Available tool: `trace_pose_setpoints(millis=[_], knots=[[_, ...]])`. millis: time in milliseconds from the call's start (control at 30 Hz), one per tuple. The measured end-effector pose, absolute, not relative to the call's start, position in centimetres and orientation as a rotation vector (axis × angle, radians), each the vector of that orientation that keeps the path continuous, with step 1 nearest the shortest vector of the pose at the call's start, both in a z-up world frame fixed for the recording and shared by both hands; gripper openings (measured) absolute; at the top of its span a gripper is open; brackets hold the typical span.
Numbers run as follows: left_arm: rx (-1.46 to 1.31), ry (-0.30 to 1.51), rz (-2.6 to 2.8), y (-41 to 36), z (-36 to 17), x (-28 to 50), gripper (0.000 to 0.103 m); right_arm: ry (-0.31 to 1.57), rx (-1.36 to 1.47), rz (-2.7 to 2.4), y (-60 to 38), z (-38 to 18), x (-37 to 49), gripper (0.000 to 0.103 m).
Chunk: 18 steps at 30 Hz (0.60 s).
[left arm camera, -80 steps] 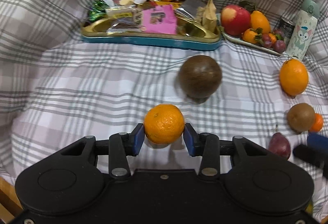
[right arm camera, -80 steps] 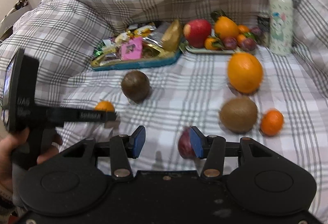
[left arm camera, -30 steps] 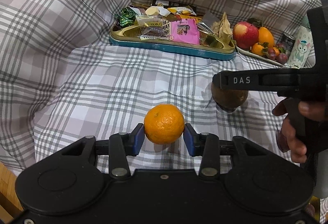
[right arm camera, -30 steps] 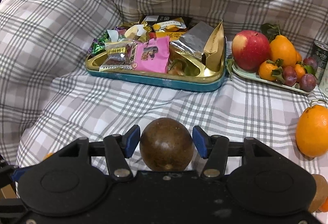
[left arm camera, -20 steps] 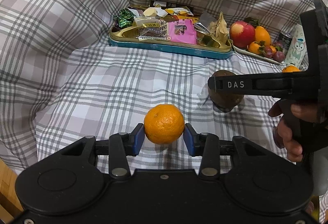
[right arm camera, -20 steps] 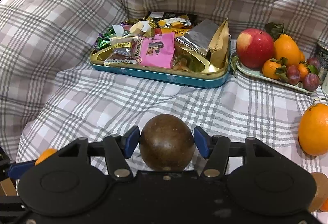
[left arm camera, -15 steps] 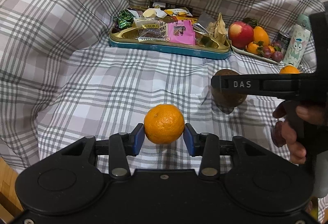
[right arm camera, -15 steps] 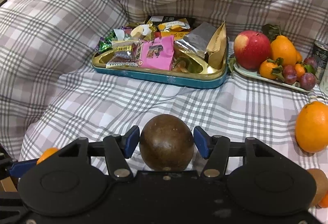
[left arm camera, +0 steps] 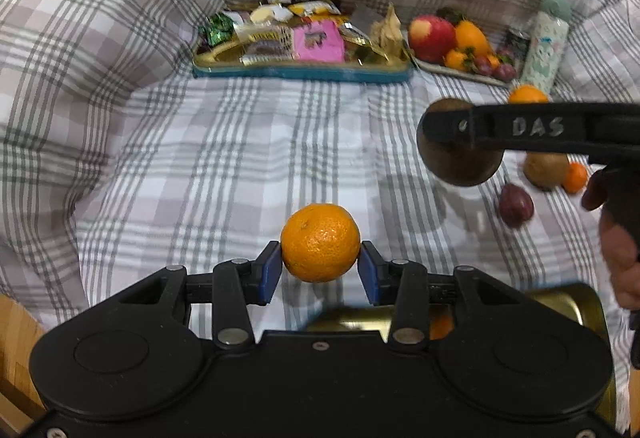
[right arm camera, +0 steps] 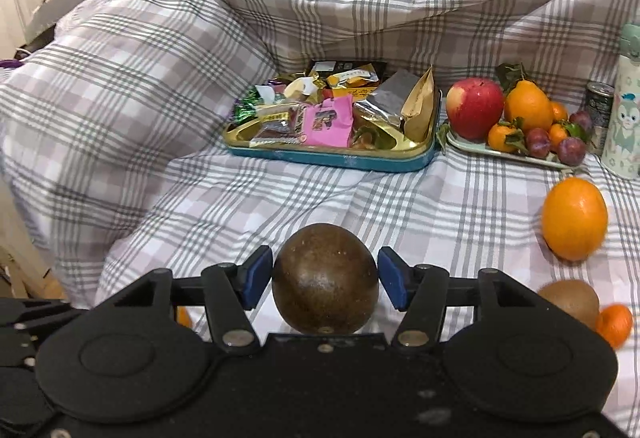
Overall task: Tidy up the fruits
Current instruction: 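Carry the tangerine in left gripper and passion fruit in right gripper over the tray, then lower the tangerine into the gold tray and open left gripper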
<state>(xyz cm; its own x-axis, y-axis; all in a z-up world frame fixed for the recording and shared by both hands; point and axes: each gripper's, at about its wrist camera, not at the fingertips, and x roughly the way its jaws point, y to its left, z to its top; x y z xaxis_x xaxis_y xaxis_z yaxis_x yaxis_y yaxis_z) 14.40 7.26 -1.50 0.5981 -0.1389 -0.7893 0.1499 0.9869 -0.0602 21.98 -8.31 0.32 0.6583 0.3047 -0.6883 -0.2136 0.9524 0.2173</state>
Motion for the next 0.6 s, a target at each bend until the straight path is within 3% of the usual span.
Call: trace_pose_setpoints(millis=[600], knots=[[0.021,1.009,-0.204,6.3,-4.9,9.8,0.05,0.905,0.11,0.347,-8.9,-1.2,12.3,0.06]])
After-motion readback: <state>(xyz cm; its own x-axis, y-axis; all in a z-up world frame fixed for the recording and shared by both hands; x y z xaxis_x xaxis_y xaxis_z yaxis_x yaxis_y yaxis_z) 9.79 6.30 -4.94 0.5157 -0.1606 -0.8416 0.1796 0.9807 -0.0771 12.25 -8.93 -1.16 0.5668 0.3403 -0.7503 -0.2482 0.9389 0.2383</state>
